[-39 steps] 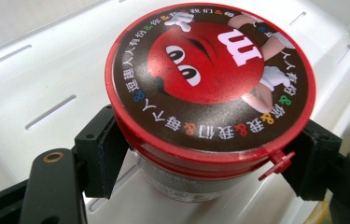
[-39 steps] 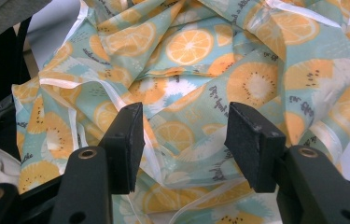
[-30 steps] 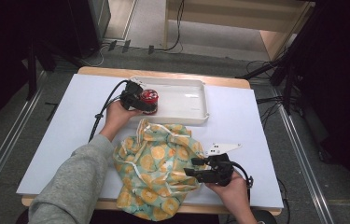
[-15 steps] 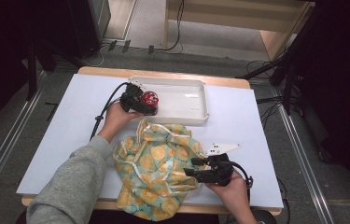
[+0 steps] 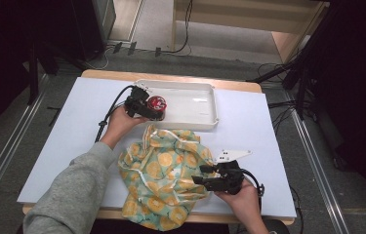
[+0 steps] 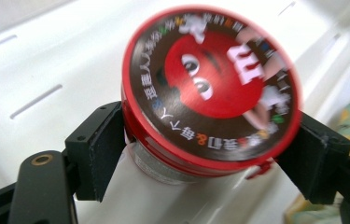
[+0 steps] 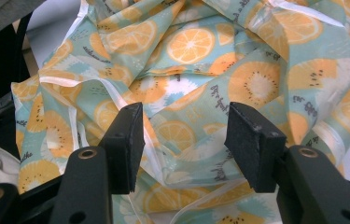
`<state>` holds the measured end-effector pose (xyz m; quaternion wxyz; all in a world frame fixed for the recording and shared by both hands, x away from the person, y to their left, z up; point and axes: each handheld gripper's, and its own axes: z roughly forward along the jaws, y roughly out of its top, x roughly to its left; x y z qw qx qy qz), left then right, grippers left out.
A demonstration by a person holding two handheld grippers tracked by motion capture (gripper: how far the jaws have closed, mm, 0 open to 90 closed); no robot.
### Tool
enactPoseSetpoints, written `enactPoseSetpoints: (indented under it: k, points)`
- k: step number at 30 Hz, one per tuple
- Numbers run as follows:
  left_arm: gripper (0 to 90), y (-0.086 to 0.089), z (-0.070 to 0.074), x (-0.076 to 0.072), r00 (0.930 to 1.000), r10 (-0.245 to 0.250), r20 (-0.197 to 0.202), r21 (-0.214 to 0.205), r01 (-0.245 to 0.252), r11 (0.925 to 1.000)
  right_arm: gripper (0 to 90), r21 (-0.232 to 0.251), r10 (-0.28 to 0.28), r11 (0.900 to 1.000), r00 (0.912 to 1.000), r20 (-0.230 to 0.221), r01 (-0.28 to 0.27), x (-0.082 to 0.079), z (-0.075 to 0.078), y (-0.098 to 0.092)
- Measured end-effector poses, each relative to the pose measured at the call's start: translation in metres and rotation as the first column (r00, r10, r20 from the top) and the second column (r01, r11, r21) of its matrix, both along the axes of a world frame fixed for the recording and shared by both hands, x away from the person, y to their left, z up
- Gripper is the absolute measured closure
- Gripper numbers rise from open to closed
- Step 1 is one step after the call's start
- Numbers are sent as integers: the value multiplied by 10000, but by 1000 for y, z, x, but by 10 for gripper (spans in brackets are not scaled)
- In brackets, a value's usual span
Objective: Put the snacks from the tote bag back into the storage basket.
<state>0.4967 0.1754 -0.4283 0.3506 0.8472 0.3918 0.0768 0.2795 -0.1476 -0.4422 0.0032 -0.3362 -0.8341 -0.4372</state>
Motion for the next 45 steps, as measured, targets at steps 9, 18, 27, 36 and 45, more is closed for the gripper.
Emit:
enactPoseSetpoints:
  k: [9, 18, 27, 36, 45]
  points:
    - [332, 13, 26, -13, 9996, 64, 263, -404, -53, 9992, 477, 5, -24, 10000, 10000, 9, 24, 0, 0, 0]
    - [676, 12, 41, -33, 9973, -269, 686, -477, 302, 9984, 478, -21, -49, 10000, 10000, -28, 49, 0, 0, 1]
    - [897, -1, 29, -39, 9977, -646, 229, -494, 656, 9966, 480, -19, -27, 10000, 10000, 5, 27, 0, 0, 0]
    - [898, -4, 11, -36, 9990, -450, 14, -354, 451, 9984, 483, 2, -25, 10000, 10000, 16, 25, -1, 0, 0]
    - [889, 4, 10, -35, 9995, -317, 64, -277, 318, 9991, 483, -17, -19, 10000, 10000, 14, 19, -1, 0, 0]
